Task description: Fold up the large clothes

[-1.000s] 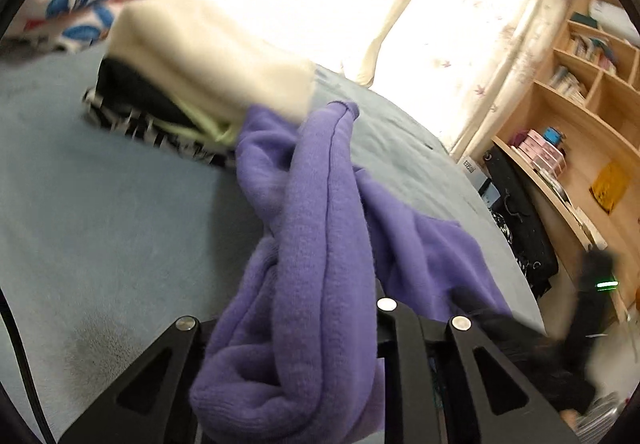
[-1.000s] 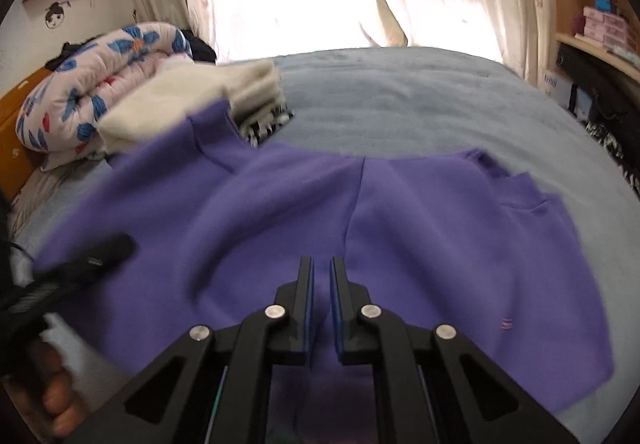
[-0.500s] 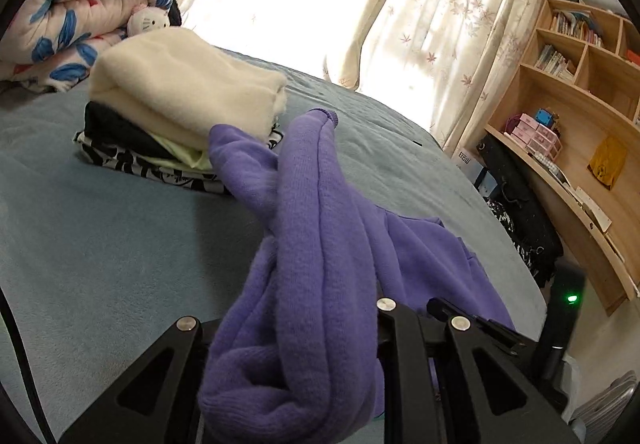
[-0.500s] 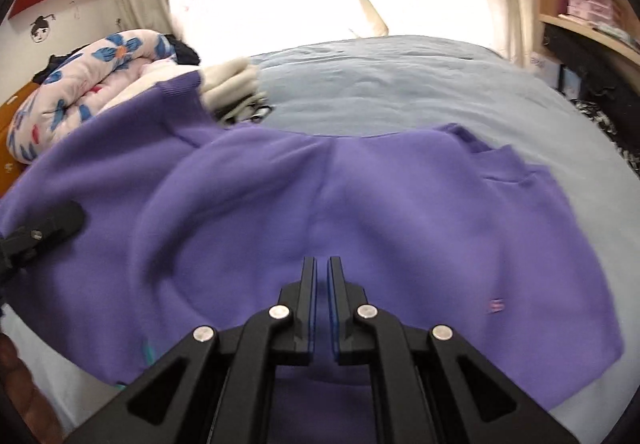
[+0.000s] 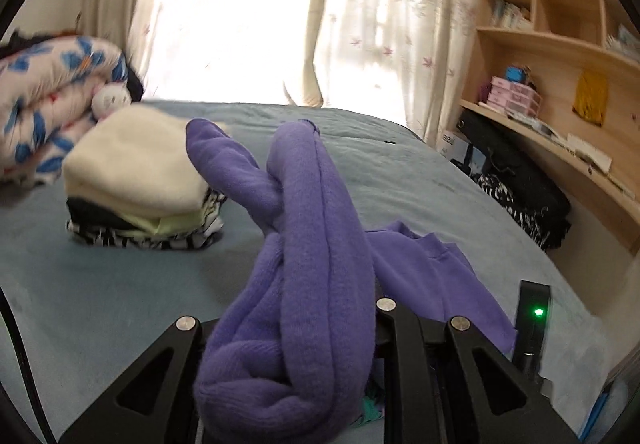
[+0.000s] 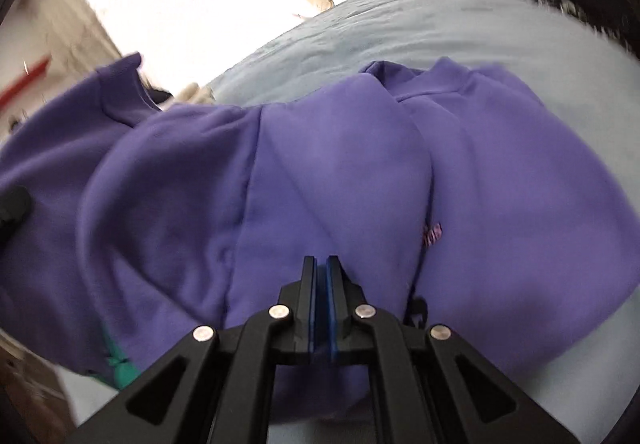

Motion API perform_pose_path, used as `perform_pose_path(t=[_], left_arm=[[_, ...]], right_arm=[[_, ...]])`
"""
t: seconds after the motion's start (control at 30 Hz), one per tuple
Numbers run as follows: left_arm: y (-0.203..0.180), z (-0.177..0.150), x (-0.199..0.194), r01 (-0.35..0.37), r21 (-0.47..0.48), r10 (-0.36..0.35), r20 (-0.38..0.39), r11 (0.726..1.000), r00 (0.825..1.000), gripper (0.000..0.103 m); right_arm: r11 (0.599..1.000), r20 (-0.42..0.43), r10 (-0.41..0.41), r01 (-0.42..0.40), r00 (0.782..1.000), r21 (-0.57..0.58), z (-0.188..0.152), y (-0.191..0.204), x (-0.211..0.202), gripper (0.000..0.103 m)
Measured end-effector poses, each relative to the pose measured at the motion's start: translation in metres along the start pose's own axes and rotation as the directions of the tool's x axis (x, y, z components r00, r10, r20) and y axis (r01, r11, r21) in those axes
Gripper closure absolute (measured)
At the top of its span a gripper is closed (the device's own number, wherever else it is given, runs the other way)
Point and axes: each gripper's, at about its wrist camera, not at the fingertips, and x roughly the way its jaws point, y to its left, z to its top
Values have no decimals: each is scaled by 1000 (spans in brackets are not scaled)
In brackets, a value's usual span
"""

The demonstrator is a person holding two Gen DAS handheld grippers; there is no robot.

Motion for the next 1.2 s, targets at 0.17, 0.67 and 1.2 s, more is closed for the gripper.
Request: perform_pose_path(t=[0.17,0.67,1.2], left_arm=[[-51,11,-2,20,86,-21,14,996,1000,87],[-214,-12,78,195,276,-166,-126,941,978,86],[-225,-68,148,326,250,-240,-319,912,917,78]], right_arm=[[1000,56,21,-22,998,18,1,-18,-38,99],[964,191,-173,127,966,232,-6,-133,-131,99],[962,88,-110,83,990,262,-2,-157,-127,95]])
